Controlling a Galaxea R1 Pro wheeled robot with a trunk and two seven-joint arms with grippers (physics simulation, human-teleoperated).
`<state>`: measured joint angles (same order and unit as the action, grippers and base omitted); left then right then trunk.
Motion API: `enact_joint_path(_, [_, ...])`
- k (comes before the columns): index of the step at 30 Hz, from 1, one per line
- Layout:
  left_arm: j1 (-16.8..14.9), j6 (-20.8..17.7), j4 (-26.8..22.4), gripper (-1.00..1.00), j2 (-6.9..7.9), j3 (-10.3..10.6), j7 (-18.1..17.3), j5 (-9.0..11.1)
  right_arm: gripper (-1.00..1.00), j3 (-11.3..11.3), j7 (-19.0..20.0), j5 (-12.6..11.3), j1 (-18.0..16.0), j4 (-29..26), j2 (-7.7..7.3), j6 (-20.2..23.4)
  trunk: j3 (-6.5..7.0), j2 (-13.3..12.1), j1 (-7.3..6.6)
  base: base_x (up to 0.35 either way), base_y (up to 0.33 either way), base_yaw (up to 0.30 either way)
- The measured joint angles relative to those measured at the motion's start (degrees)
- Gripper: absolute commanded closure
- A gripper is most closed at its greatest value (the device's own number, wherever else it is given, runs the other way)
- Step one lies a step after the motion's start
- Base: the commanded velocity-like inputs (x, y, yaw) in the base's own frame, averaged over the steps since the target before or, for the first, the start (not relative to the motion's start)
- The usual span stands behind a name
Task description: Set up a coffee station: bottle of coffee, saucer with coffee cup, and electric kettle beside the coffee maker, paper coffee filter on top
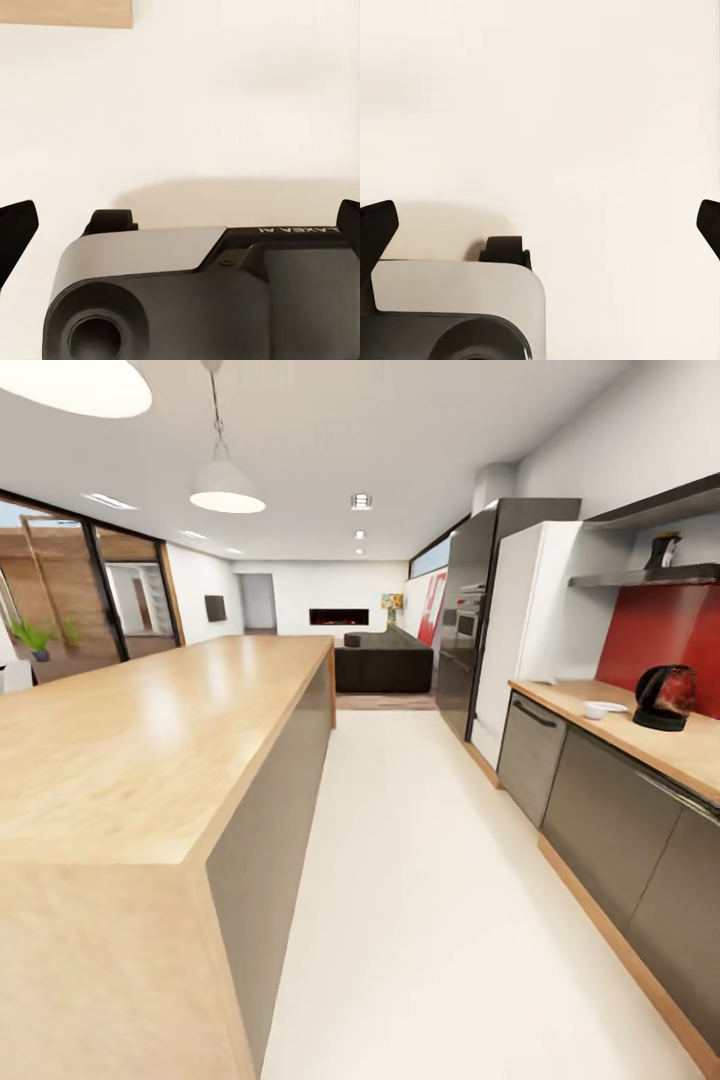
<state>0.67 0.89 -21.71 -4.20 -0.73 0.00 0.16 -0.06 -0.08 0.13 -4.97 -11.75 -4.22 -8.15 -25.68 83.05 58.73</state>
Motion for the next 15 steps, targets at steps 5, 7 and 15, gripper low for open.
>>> enact_joint_path(5, [0.0,0.0,0.0,-1.0,0.0,0.0,0.0,0.0,-1.0,0.0,0.0,0.0,0.0,0.0,0.0,0.0,0.15,0.0,0.0,0.0,0.0,-0.249])
enact_joint_path(7, [0.0,0.0,0.0,-1.0,0.0,0.0,0.0,0.0,-1.0,0.0,0.0,0.0,0.0,0.0,0.0,0.0,0.21,0.0,0.0,0.0,0.0,-0.249])
enact_joint_path(15, [0.0,0.0,0.0,-1.0,0.0,0.0,0.0,0.0,-1.0,0.1,0.0,0.0,0.0,0.0,0.0,0.0,0.46,0.0,0.0,0.0,0.0,-0.249])
